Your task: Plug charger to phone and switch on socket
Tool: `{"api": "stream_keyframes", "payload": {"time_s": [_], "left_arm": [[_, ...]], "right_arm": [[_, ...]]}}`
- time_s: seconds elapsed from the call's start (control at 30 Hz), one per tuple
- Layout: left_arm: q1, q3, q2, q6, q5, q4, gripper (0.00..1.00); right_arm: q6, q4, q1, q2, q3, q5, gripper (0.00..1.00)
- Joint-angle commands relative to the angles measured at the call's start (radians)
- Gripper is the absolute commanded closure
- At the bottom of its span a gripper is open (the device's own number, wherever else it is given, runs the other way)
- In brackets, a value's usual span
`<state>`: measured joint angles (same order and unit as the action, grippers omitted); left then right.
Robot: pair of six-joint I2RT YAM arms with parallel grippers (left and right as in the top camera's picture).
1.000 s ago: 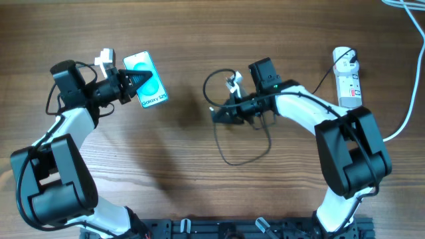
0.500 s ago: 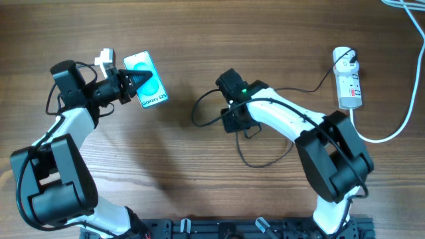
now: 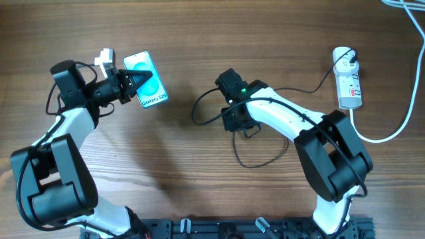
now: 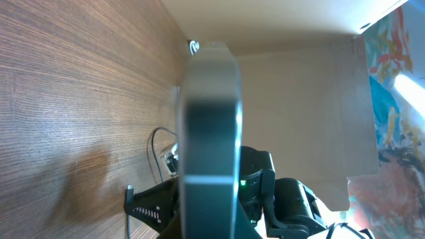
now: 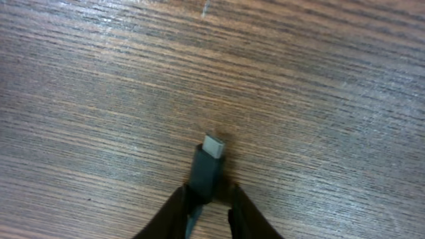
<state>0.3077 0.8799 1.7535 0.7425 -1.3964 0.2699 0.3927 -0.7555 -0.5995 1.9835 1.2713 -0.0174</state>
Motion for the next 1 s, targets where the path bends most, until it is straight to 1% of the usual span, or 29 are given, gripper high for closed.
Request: {"api": "stream_keyframes", "payload": {"time_s": [0.0, 0.07, 0.13, 0.2, 0.23, 0.27, 0.3, 0.37, 0.4, 0.43, 0.47, 0.5, 0.57, 0.67, 0.73, 0.77, 0.8, 0.9, 0.97], "left_arm": [[-0.005, 0.006, -0.018, -0.005, -0.016, 0.004, 0.96], [-0.005, 0.006, -0.018, -0.005, -0.016, 0.004, 0.96], [-0.005, 0.006, -0.018, -0.005, -0.016, 0.004, 0.96], [-0.005, 0.006, -0.018, -0.006, -0.015, 0.004, 0.96], [-0.005, 0.006, -0.018, -0.037, -0.002, 0.004, 0.96], [-0.005, 0.006, -0.018, -0.127, 0.003, 0.0, 0.96], [-0.005, 0.006, -0.018, -0.184, 0.003, -0.035, 0.96], [-0.005, 0.006, -0.018, -0.26, 0.003, -0.088, 0.96], [-0.005, 0.006, -0.018, -0.269, 0.003, -0.091, 0.96], [-0.005, 0.006, -0.018, -0.269, 0.003, -0.09, 0.96], [-0.005, 0.006, -0.018, -0.269, 0.003, -0.09, 0.96], [-0.005, 0.006, -0.018, -0.269, 0.003, -0.09, 0.96], [-0.005, 0.006, -0.018, -0.269, 0.003, -0.087, 0.96], [-0.005, 0.006, -0.018, -0.267, 0.003, -0.087, 0.96], [-0.005, 0.006, -0.018, -0.264, -0.021, -0.085, 0.96], [-0.005, 0.006, -0.018, -0.254, -0.06, -0.06, 0.96], [-0.005, 0.006, -0.018, -0.213, -0.078, -0.033, 0.96], [-0.005, 0.006, -0.018, -0.053, -0.079, 0.021, 0.96], [-0.005, 0.006, -0.018, 0.144, -0.067, 0.078, 0.96]], "right_arm": [[0.028, 0.002, 0.003, 0.04, -0.002, 0.029, 0.81], [0.043, 0.006, 0.003, 0.04, -0.002, 0.021, 0.95], [0.082, 0.006, 0.003, 0.04, -0.003, 0.019, 0.95], [0.081, 0.017, 0.003, 0.04, -0.003, -0.008, 0.95], [0.064, 0.042, 0.005, 0.04, -0.003, -0.074, 0.96], [-0.018, 0.1, 0.016, 0.04, -0.003, -0.248, 0.96], [-0.114, 0.156, 0.034, 0.04, -0.003, -0.468, 0.96], [-0.214, 0.23, 0.056, 0.04, -0.003, -0.786, 0.96], [-0.245, 0.281, 0.059, 0.04, -0.003, -0.936, 0.95], [-0.247, 0.342, 0.058, 0.04, -0.003, -1.043, 0.95], [-0.244, 0.397, 0.049, 0.04, -0.003, -1.106, 0.95], [-0.234, 0.434, 0.037, 0.04, -0.003, -1.128, 0.96], [-0.234, 0.449, 0.029, 0.04, -0.003, -1.146, 0.95], [-0.225, 0.536, 0.029, 0.04, -0.003, -1.262, 0.95], [-0.148, 0.608, 0.024, 0.04, -0.003, -1.274, 0.95], [-0.116, 0.65, 0.014, 0.04, -0.003, -1.274, 0.95], [-0.089, 0.692, 0.002, 0.04, -0.003, -1.273, 0.96], [-0.014, 0.794, -0.034, 0.04, -0.003, -1.269, 0.96], [0.089, 0.916, -0.043, 0.04, -0.003, -1.269, 0.96]]}}
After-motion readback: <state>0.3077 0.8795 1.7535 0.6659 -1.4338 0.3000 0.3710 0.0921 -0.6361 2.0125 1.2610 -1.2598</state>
